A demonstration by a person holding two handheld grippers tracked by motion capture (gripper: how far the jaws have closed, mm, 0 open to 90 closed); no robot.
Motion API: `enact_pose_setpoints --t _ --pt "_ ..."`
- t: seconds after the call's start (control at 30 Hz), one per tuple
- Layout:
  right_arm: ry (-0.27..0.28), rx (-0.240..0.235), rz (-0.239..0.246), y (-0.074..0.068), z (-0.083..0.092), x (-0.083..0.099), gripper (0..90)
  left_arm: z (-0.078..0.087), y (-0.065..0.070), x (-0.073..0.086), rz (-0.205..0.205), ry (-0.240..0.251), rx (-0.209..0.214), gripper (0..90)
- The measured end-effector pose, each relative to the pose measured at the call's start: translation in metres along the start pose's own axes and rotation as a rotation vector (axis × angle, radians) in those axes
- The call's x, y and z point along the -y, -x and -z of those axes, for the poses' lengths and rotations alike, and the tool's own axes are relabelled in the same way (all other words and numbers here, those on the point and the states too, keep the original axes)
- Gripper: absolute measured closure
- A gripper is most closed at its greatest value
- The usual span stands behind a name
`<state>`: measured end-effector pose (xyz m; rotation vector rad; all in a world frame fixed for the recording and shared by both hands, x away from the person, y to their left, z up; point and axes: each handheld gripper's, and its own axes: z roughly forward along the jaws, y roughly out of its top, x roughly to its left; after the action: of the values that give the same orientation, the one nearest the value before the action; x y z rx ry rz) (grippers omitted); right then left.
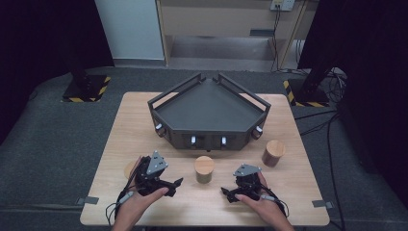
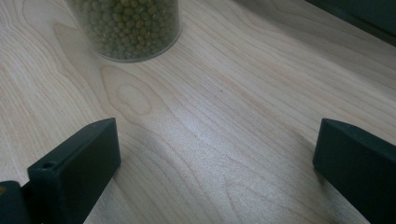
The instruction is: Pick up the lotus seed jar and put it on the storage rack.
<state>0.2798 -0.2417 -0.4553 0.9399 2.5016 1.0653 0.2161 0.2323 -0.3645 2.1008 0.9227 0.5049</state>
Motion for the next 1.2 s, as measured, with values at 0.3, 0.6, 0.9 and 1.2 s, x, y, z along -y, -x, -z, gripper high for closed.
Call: enact_pose_setpoints --t 0.3,0.6,0.9,1.2 --pt "0.0 0.0 0.0 0.0 0.0 0.0 1.1 0.006 -0.005 0.003 0.011 0.003 -0.014 2.4" --pt "0.0 0.001 0.0 0.0 0.0 0.0 1.1 0.013 -0.01 0.007 0.017 0.001 -0.035 2.4" --pt "0.001 0.003 -0.001 -0.001 0.0 0.0 1.1 0.017 -0.014 0.009 0.017 -0.002 -0.046 2.2" --pt "0.001 0.005 -0.002 -0.001 0.0 0.001 1.1 0.02 -0.019 0.012 0.025 0.001 -0.057 2.2"
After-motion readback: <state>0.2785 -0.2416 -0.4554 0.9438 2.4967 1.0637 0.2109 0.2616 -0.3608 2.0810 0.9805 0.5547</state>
